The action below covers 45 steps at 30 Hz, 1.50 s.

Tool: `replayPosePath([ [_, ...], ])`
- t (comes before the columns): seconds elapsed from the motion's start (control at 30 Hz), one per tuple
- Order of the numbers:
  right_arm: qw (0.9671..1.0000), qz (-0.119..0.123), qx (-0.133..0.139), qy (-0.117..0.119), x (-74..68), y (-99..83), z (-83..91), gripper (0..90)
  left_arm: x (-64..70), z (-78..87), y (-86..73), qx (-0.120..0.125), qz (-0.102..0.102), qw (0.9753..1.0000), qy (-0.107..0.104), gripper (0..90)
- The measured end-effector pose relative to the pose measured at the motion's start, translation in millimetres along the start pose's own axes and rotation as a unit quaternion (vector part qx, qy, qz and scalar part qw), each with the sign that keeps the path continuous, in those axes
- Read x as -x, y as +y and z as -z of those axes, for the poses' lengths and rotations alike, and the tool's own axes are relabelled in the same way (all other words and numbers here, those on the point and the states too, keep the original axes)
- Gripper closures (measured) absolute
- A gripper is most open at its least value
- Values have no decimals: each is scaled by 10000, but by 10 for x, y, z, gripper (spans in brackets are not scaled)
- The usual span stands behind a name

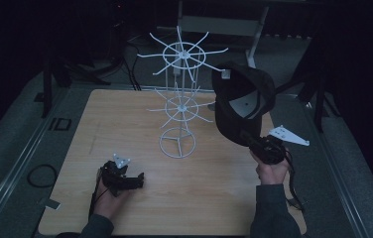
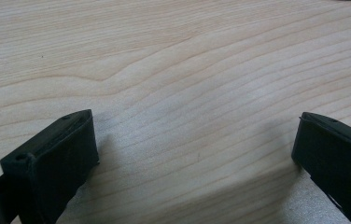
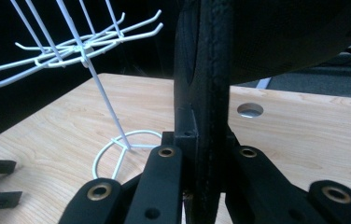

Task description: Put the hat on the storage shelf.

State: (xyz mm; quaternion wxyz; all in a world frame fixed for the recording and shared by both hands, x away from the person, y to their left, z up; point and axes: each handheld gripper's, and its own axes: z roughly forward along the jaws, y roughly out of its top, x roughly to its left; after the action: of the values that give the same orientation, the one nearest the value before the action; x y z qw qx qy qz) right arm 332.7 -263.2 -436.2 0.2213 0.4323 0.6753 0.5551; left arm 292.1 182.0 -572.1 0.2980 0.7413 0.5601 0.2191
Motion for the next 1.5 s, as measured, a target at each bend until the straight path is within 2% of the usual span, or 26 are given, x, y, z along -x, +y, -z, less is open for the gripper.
replayPosePath([
  [0.87, 9997, 163, 206, 13, -98, 122, 143, 866, -1, 2, 1, -9, -6, 10000, -6, 1],
  [1.5, 9992, 259, 308, -1, -154, 204, 178, 866, 0, 0, 0, -2, 0, 10000, 1, 1],
])
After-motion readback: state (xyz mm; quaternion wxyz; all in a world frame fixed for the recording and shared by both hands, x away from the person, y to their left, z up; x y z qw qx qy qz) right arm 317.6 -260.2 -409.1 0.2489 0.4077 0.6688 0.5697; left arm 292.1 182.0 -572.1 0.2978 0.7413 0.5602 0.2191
